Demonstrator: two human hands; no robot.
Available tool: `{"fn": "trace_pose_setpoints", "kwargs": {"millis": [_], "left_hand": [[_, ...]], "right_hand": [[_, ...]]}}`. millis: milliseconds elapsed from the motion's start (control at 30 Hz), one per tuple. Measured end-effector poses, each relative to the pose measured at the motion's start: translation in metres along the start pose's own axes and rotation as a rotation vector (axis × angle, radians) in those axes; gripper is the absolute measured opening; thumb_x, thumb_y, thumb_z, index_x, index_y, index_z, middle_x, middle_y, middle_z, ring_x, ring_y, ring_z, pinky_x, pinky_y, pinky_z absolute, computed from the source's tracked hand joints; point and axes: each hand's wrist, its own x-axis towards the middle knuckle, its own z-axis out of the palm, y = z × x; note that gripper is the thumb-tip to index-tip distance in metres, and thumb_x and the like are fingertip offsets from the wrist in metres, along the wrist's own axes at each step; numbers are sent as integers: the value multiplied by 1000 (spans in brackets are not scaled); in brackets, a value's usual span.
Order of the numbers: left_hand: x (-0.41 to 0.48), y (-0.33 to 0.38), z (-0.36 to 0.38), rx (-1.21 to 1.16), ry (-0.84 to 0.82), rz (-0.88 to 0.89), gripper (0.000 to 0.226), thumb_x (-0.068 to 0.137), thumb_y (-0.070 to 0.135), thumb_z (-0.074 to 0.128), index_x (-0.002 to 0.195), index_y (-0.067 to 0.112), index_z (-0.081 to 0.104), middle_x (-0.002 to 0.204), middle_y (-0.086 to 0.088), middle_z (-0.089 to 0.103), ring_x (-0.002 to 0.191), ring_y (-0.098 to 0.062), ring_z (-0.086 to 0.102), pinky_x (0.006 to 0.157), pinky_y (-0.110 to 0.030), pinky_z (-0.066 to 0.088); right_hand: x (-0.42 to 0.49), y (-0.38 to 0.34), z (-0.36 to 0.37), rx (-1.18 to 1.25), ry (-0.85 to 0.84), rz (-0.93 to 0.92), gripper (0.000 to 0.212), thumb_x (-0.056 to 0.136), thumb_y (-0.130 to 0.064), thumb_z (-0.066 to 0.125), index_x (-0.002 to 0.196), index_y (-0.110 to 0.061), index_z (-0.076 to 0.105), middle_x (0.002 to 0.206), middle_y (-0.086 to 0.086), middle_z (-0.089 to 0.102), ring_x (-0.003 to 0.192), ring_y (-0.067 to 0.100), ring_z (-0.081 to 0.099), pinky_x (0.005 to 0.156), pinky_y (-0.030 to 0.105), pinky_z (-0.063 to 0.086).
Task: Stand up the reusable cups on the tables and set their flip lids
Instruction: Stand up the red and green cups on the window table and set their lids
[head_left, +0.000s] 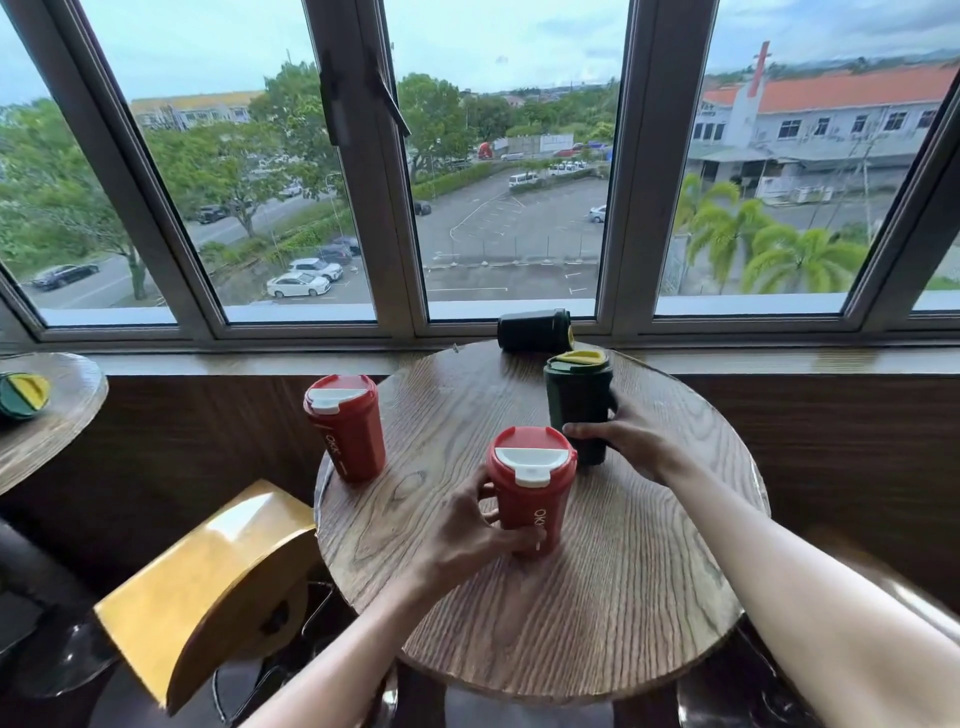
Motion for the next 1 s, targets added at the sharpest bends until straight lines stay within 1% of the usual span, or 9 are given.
{"fn": "trace_pose_setpoints", "kwargs": {"millis": [100, 167, 300, 433, 567, 667, 733, 833, 1000], "left_hand": [[-1, 0, 1, -25, 0, 13, 67, 62, 1, 90, 112, 31, 57, 109, 2, 68, 104, -4, 65, 85, -18, 54], [0, -3, 2, -41, 1, 13, 67, 62, 2, 90, 113, 32, 57, 111, 0, 68, 105, -5, 66, 85, -19, 53], [-1, -4, 4, -42, 11, 10, 69, 59, 14, 92, 114, 37, 57, 113, 1, 69, 108, -7, 65, 91, -24, 54], [1, -3, 8, -55, -3, 16, 68, 61, 7, 90, 113, 34, 57, 112, 0, 69, 105, -2, 65, 85, -19, 53], [7, 3, 20, -67, -23, 26, 69, 54, 26, 91, 114, 31, 59, 120, -6, 63, 110, -6, 63, 86, -18, 53], [14, 3, 29, -58, -12, 31, 74, 50, 32, 89, 117, 20, 62, 123, -10, 59, 113, -9, 62, 84, -18, 53], [17, 2, 34, -60, -8, 38, 73, 51, 31, 89, 117, 18, 62, 122, -7, 58, 112, -6, 61, 84, -19, 53], [22, 1, 38, -90, 9, 35, 65, 52, 27, 90, 111, 29, 62, 117, 0, 55, 115, -7, 60, 87, -21, 54], [27, -1, 43, -100, 26, 21, 76, 55, 26, 91, 122, 19, 54, 122, -2, 59, 116, -6, 59, 96, -26, 53]], "right_hand": [[-2, 6, 2, 26, -56, -11, 100, 50, -23, 92, 137, -20, 43, 131, 6, 60, 120, 24, 58, 105, 42, 45], [-5, 7, 1, -10, -95, -10, 103, 52, -22, 90, 141, -20, 38, 132, 4, 58, 121, 21, 56, 105, 38, 41], [-5, 13, -2, -82, -126, 4, 94, 64, -8, 84, 142, -18, 32, 135, 5, 54, 123, 20, 52, 102, 36, 43], [-6, 13, -8, -95, -82, 1, 75, 73, 3, 77, 131, -19, 35, 120, 6, 56, 110, 20, 58, 82, 29, 52], [-4, 10, -11, -148, -75, -25, 67, 78, 7, 72, 132, -14, 38, 115, 2, 51, 105, 21, 58, 81, 31, 55], [0, 6, -14, -160, -100, -26, 61, 80, 10, 67, 129, -17, 42, 120, 5, 50, 103, 18, 59, 75, 26, 57], [4, 4, -17, -181, -128, -25, 61, 81, 10, 66, 131, -16, 44, 127, 13, 51, 113, 28, 58, 78, 29, 58], [12, 1, -22, -174, -168, 5, 63, 80, 15, 64, 134, -12, 44, 132, 22, 52, 121, 38, 55, 84, 35, 57], [18, -4, -27, -167, -245, 24, 65, 82, 18, 60, 134, -17, 43, 130, 16, 52, 107, 25, 61, 83, 30, 58]]}}
